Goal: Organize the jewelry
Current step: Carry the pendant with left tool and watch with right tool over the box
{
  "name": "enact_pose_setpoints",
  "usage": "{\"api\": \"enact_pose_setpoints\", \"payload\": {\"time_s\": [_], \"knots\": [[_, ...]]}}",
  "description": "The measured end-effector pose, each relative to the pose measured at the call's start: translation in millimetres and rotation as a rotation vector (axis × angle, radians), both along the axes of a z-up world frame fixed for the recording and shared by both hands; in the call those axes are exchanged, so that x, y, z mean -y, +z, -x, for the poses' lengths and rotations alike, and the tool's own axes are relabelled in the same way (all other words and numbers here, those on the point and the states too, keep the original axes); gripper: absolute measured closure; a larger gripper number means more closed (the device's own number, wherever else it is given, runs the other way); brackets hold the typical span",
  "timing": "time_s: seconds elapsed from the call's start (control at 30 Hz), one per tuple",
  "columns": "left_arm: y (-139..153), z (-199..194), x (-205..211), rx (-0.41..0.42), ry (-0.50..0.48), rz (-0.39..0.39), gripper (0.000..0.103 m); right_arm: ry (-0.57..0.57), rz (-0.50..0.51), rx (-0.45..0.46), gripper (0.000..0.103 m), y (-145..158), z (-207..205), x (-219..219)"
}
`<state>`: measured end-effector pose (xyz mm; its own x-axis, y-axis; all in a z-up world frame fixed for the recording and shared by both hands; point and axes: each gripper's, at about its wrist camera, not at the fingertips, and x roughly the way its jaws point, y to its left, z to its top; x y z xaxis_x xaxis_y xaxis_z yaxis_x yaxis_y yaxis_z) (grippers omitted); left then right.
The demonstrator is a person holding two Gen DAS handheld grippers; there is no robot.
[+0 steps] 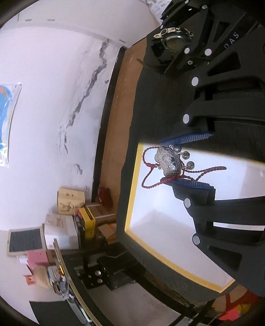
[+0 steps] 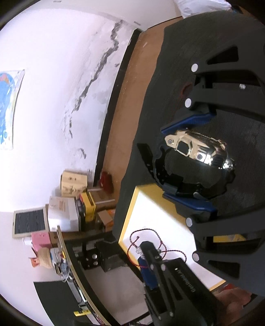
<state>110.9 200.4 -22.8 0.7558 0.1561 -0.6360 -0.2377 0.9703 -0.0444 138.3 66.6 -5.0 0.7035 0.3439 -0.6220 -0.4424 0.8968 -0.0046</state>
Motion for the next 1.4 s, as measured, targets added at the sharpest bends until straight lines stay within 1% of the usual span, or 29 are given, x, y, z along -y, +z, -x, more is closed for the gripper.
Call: {"api": "enact_pose_setpoints", "payload": {"time_s": [0.23,0.47,0.73,0.93,1.1,1.17,1.3,1.4], "knots": [[-1,15,-47,0.004,0.081,0.008,0.071,0.083,-0.003,-0.012,0.046,-3,-2,-63],[-14,30,-96,-0.016,0.162,0.017,0.071,0.145,0.015,-0.028,0.046,-13,-5,-119],[-47,33,-138,-0.086,0.213,0.036,0.071,0.194,0.048,-0.055,0.046,-34,-11,-168],[-70,30,-151,-0.133,0.224,0.051,0.071,0.208,0.081,-0.084,0.046,-56,-21,-195],[-81,24,-156,-0.159,0.219,0.057,0.071,0.206,0.105,-0.111,0.046,-71,-31,-203],[-88,23,-157,-0.174,0.214,0.071,0.071,0.208,0.102,-0.134,0.046,-75,-35,-205],[-99,19,-152,-0.204,0.196,0.084,0.071,0.205,0.109,-0.137,0.046,-77,-39,-203],[-99,17,-151,-0.203,0.19,0.079,0.071,0.204,0.108,-0.149,0.046,-79,-42,-205]]}}
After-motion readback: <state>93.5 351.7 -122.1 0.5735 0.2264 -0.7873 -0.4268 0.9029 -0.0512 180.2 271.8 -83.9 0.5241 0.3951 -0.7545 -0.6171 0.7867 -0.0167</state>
